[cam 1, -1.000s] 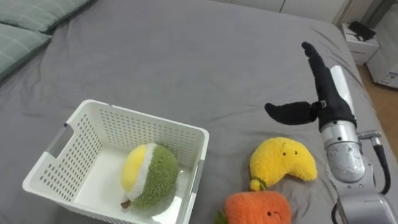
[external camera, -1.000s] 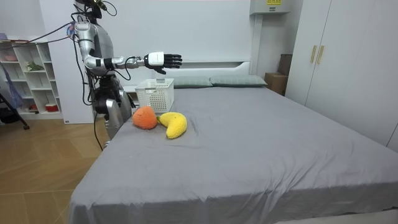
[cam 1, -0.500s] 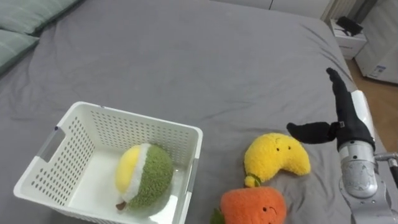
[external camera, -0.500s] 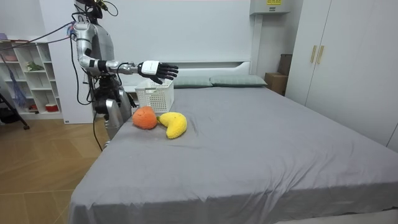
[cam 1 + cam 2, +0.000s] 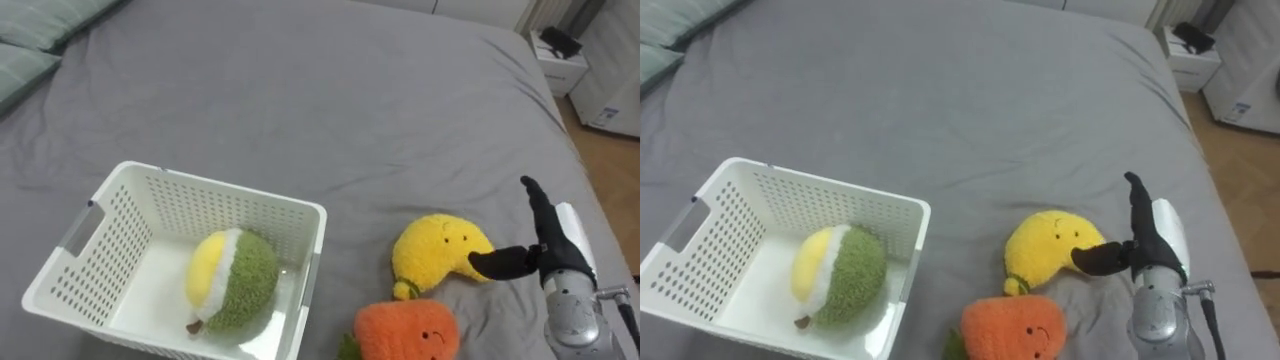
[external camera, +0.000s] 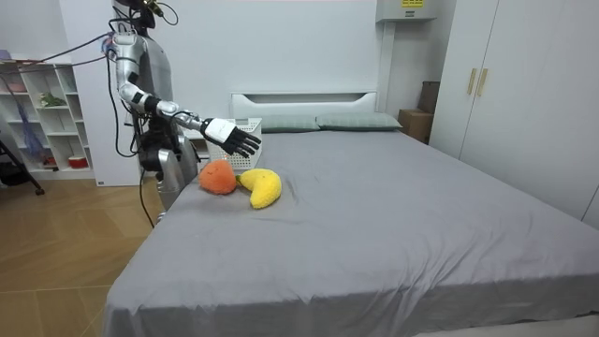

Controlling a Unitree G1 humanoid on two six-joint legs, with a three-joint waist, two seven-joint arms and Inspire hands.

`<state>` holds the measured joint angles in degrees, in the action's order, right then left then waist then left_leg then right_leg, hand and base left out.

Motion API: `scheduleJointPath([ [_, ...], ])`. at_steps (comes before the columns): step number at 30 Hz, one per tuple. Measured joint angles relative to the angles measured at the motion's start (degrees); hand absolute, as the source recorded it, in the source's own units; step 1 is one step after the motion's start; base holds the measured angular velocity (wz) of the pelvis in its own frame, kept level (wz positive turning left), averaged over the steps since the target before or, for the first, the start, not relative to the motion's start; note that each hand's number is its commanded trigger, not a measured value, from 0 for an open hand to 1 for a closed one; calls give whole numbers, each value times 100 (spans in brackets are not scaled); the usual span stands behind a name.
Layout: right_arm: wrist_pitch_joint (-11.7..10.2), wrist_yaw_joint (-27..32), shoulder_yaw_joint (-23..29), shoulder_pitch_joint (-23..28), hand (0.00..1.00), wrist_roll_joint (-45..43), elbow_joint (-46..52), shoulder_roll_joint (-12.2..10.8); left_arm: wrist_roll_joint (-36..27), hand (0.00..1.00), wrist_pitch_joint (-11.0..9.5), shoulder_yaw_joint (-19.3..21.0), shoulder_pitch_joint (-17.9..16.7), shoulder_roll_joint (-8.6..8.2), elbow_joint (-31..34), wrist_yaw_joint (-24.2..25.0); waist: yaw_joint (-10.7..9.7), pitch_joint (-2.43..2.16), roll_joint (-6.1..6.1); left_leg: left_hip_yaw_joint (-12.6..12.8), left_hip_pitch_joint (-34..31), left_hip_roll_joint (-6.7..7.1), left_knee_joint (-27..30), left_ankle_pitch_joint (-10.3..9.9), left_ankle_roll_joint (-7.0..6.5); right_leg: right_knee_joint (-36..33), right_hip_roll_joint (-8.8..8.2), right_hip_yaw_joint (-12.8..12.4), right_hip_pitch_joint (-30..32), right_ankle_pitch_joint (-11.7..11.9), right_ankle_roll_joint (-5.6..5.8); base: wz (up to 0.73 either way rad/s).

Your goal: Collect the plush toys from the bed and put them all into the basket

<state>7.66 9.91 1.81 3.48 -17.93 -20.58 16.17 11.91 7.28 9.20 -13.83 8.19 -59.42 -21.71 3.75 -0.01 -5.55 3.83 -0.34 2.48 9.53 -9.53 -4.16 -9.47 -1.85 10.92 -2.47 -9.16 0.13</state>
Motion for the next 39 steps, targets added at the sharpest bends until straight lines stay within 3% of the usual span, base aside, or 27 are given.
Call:
scheduleJointPath([
  [4, -24, 60, -71, -468, 0, -60, -339, 9, -130, 0, 6, -116, 124, 72, -56, 81, 12, 12, 55, -3, -331, 1, 28, 80, -7, -56, 3, 24, 369, 46, -15, 2],
  [13, -196, 175, -548, -1657, 0, -36, -1711, 95, -463, 0, -93, -418, 684, 174, -230, 174, 156, 41, -19, -245, -926, 22, 165, 126, 5, -16, -3, 255, 794, 69, -29, 16],
  [24, -408, 185, -750, -2363, 0, 109, -3114, 196, -751, 0, -260, -741, 891, 227, -565, 223, 346, 120, -8, -363, -1158, 44, 180, 144, 1, -17, -60, 516, 972, 66, -25, 7],
  [28, -459, 220, -748, -2708, 0, 111, -3489, 256, -790, 0, -270, -772, 1058, 241, -655, 225, 358, 131, -34, -445, -1333, 58, 193, 190, 13, -28, -69, 646, 1108, 67, -26, 12],
  [39, -522, 241, -1197, -2815, 0, -288, -3973, 422, -791, 0, -278, -992, 1100, 279, -659, 227, 471, 140, -49, -469, -1394, 62, 187, 196, 20, -23, -69, 664, 1162, 67, -26, 1],
])
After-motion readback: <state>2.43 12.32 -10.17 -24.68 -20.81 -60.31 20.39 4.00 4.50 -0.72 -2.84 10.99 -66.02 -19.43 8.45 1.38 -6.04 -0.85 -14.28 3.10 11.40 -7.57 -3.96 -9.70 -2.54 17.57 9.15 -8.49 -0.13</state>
